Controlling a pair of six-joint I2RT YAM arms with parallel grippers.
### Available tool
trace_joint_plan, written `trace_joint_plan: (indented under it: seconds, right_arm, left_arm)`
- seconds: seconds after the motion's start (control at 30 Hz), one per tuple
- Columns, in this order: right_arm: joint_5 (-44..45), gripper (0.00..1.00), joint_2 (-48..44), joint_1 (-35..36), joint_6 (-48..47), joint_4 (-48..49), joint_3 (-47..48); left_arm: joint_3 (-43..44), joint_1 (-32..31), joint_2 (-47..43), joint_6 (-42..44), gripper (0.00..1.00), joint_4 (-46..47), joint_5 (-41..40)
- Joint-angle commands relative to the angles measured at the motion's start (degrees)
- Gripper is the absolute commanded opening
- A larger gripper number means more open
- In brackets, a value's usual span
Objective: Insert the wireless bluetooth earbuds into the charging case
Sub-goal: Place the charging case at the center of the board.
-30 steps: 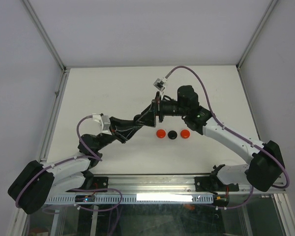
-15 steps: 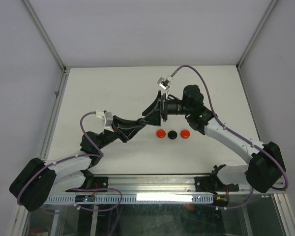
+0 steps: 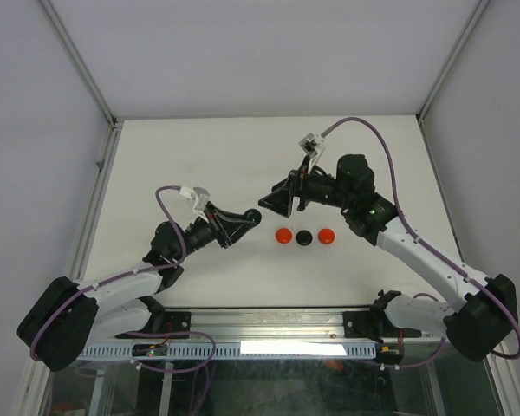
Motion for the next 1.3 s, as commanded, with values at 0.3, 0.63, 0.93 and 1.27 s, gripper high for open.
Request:
trace_joint_plan:
  seconds: [0.3,0.63,0.93,1.27]
  right_arm:
    - [36.8,0.85,-13.2,-0.3,-8.1,-12.0,-8.7]
    - [41.8,0.85,-16.6,-0.3,-9.8,-12.5,-11.5]
    - [44.1,0.85,-17.7,-0.4,-10.3,-13.2,-12.0]
    - [47.7,0.86,-18.7,-0.3,-10.1,-15.4,-11.4]
  left_arm:
    - [9.8,0.5,12.6,-11.6,0.05,-21.3,-1.5]
    - [17.7,0.4,29.3,-15.7,0.18,-24.0,0.4]
    - [22.2,0.0,35.0,-16.4,0.47,-27.3,-0.6]
    - [21.3,-0.1,25.3,-11.4,0.87,-40.6,-9.5]
